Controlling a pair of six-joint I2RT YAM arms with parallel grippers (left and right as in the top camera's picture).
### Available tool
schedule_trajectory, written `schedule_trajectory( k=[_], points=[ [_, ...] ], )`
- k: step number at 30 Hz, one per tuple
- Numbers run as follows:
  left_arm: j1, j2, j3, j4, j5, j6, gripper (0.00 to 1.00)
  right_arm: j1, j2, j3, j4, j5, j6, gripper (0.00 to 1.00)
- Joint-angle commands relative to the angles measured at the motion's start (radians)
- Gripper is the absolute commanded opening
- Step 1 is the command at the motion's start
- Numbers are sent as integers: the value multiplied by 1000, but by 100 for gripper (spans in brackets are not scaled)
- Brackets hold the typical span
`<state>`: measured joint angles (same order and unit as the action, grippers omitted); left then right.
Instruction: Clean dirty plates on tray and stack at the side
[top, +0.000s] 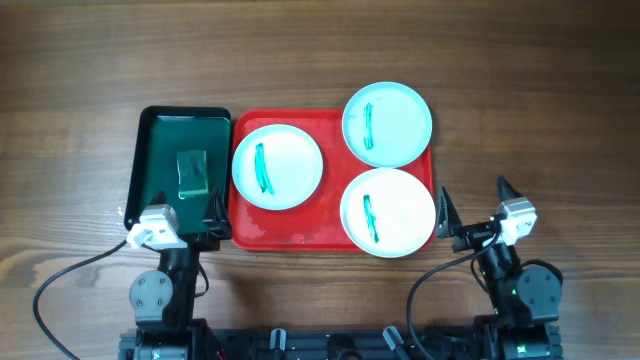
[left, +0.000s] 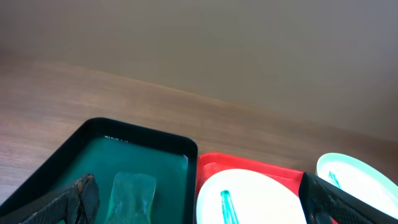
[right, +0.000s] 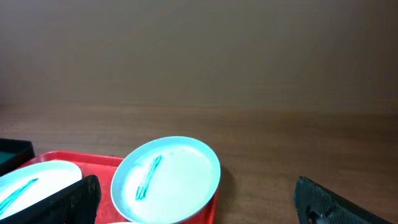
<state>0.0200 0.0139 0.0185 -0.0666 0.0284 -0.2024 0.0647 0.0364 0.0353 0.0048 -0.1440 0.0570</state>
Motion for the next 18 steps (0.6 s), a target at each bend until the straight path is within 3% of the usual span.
schedule_trajectory(
  k=[1, 11, 18],
  points=[
    [7, 1, 64, -37, -11, -19, 100, 4, 6, 23, 10, 16, -28, 100],
    [7, 251, 418, -290, -41, -19, 100, 4, 69, 113, -10, -50, 29, 100],
    [7, 591, 802, -575, -41, -19, 99, 4, 389, 378, -116, -113, 21, 100]
  ],
)
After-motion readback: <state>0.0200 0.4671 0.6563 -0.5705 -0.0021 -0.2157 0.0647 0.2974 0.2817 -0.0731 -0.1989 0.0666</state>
